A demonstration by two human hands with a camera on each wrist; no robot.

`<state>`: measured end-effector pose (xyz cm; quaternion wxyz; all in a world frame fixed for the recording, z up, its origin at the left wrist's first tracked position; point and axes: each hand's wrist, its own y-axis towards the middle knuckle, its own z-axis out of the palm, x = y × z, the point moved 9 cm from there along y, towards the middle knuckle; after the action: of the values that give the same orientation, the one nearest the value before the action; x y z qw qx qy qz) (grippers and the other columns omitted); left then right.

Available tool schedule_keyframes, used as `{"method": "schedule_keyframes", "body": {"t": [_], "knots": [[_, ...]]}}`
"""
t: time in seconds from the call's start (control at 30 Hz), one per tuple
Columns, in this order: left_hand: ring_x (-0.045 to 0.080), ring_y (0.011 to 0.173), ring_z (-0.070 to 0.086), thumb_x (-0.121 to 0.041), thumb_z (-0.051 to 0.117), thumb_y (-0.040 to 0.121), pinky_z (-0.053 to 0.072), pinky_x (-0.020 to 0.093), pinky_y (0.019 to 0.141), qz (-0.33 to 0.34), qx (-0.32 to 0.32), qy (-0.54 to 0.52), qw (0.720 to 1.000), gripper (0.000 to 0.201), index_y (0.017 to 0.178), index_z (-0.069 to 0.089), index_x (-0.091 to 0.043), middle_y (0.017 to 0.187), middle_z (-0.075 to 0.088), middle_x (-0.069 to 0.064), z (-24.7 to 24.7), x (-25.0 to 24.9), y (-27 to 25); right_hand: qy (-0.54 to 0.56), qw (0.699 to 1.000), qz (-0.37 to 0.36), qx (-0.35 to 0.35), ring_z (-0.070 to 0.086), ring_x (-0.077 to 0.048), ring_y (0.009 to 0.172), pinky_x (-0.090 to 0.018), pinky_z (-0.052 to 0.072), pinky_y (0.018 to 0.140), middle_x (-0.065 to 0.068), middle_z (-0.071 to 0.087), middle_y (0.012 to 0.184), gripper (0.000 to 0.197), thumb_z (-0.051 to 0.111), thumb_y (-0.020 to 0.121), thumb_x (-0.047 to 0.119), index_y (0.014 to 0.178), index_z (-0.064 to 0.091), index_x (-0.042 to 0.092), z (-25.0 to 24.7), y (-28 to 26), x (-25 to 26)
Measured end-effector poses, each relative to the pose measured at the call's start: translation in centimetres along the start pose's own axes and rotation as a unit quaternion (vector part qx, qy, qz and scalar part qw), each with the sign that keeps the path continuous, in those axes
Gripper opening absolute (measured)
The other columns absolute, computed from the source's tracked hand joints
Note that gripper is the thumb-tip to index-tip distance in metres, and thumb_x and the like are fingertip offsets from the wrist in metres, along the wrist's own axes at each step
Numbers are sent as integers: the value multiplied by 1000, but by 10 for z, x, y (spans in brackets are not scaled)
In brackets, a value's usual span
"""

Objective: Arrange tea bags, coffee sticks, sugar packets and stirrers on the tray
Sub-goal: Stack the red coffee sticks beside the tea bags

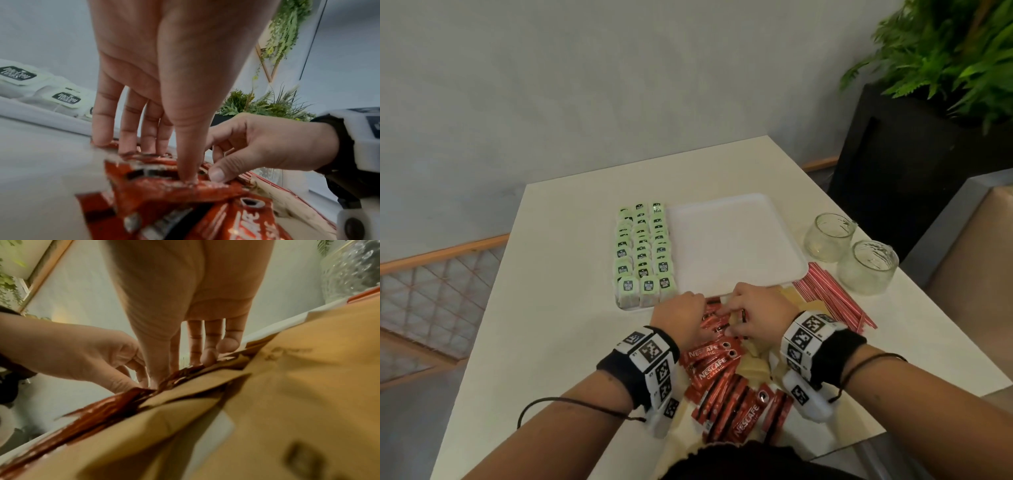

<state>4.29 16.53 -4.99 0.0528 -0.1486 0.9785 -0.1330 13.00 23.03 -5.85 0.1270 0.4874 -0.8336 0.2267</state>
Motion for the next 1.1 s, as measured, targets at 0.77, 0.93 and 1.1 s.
{"method": "schedule_keyframes", "body": {"t": [0.77, 0.93, 1.1], "knots": [[22, 85, 58, -15, 35, 105, 38, 22, 66, -89, 97, -205, 970, 12, 110, 42, -6, 86, 50, 2, 11, 47, -16, 9, 1000, 3, 29, 60, -12, 89, -28, 49, 80, 5, 68, 102, 37, 73, 84, 29, 120, 65, 31, -15, 33, 30], [15, 82, 51, -24, 34, 105, 44, 25, 70, -61, 123, -277, 951, 21, 115, 38, -6, 93, 49, -1, 8, 55, -17, -42, 997, 36, 49, 55, -9, 84, -24, 42, 69, 18, 54, 81, 33, 77, 77, 39, 110, 70, 35, -11, 45, 41], [18, 80, 55, -25, 46, 101, 54, 38, 80, -42, 111, -281, 952, 16, 107, 44, -11, 94, 56, 4, 14, 71, -9, -41, 995, 81, 39, 57, -5, 74, -22, 43, 60, 17, 60, 72, 20, 81, 70, 40, 85, 73, 30, -6, 49, 38]]}}
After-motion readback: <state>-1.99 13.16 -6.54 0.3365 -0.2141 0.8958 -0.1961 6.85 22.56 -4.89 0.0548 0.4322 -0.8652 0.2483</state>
